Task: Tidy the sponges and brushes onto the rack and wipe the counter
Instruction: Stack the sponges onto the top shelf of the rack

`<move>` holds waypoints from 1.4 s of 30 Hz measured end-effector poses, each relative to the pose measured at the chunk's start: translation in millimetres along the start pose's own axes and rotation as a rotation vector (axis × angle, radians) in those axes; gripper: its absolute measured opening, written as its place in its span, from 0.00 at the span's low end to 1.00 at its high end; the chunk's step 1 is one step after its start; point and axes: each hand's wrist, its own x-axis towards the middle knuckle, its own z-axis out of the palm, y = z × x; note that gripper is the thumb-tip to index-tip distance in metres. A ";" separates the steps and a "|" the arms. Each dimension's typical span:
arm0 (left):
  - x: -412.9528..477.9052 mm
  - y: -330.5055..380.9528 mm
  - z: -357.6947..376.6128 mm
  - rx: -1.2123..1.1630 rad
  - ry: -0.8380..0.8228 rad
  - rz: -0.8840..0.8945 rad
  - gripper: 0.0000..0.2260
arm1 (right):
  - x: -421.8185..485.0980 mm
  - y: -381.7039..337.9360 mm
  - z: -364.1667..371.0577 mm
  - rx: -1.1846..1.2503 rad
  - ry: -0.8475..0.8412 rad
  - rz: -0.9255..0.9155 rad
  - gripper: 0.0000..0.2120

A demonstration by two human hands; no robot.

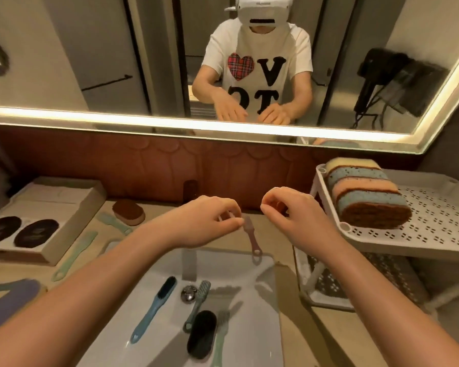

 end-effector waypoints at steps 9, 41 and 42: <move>-97.6 -131.1 1.3 -0.037 -0.089 -0.325 0.17 | 34.7 -88.3 117.7 0.101 -0.411 -0.080 0.05; -194.7 -423.7 74.9 -0.094 0.011 -0.973 0.24 | 168.7 -153.1 393.8 -0.247 -0.611 0.007 0.21; -194.6 -424.7 75.9 -0.086 0.036 -0.953 0.24 | 173.8 -151.9 397.2 -0.270 -0.620 0.006 0.22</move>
